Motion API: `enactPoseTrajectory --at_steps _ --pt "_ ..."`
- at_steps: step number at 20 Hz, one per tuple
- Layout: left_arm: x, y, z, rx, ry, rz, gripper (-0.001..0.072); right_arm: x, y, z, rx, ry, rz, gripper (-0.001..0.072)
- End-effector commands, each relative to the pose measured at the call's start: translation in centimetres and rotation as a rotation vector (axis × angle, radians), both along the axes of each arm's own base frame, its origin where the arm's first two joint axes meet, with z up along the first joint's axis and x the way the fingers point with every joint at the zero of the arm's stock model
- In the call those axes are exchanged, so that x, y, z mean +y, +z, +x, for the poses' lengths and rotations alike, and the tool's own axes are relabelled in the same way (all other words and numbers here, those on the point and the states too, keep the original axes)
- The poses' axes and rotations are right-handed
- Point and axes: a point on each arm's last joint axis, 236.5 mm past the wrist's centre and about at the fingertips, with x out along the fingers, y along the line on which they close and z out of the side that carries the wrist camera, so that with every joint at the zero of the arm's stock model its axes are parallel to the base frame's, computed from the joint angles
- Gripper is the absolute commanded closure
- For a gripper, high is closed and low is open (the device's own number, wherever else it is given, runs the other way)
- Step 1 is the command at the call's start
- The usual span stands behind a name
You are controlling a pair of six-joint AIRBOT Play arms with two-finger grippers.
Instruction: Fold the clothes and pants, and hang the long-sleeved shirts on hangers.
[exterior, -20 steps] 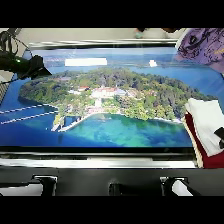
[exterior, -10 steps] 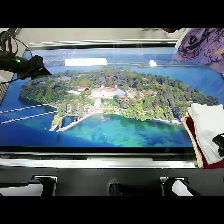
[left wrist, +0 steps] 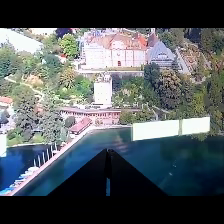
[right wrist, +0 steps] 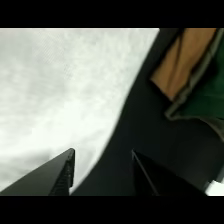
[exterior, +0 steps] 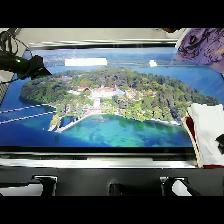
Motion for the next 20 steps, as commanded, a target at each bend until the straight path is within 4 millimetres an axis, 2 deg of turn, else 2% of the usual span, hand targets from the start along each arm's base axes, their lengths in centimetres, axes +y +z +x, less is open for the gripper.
enactPoseTrajectory --at_steps 1,2,3,5,6,7,8,9,11,13,15,18,20 --pt "0.0 0.0 0.0 -0.003 -0.006 0.004 0.0687 2.9 1.4 9.0 -0.396 0.082 0.114 0.0447" --pt "0.0 0.0 0.0 -0.003 -0.006 0.005 0.0687 5.4 2.2 13.0 -0.541 0.152 0.197 0.048" --pt "0.0 0.0 -0.2 -0.003 -0.007 0.011 0.0688 8.2 2.9 16.0 -0.641 0.228 0.267 0.0516" --pt "0.6 -1.0 -1.0 0.009 -0.012 0.075 0.0688 14.6 4.0 20.0 -0.726 0.414 0.357 0.058" --pt "1.1 -1.8 -1.8 0.028 -0.007 0.128 0.0688 18.3 4.2 21.1 -0.724 0.538 0.387 0.0611" --pt "1.3 -2.7 -2.9 0.045 -0.008 0.173 0.0688 22.2 4.3 21.6 -0.712 0.674 0.412 0.0676" --pt "1.4 -3.4 -4.0 0.05 -0.01 0.206 0.0688 25.7 4.4 21.8 -0.7 0.806 0.434 0.0678" --pt "1.2 -3.8 -5.1 0.039 -0.013 0.223 0.0689 29.1 4.4 21.4 -0.678 0.931 0.457 0.0678" --pt "0.5 -3.5 -7.1 -0.008 0.005 0.211 0.0689 34.0 4.1 19.9 -0.624 1.122 0.481 0.0678" --pt "1.2 -3.0 -9.2 -0.032 0.065 0.214 0.0688 37.1 3.8 18.3 -0.576 1.247 0.491 0.0678" --pt "2.2 -2.8 -11.0 -0.042 0.101 0.234 0.0688 39.0 3.8 17.4 -0.558 1.331 0.501 0.0678" --pt "2.3 -2.4 -12.3 -0.052 0.103 0.233 0.0687 39.6 3.8 17.1 -0.556 1.346 0.508 0.0678" --pt "2.3 -2.4 -12.2 -0.053 0.105 0.233 0.0687 39.5 3.8 17.2 -0.554 1.348 0.502 0.0678"
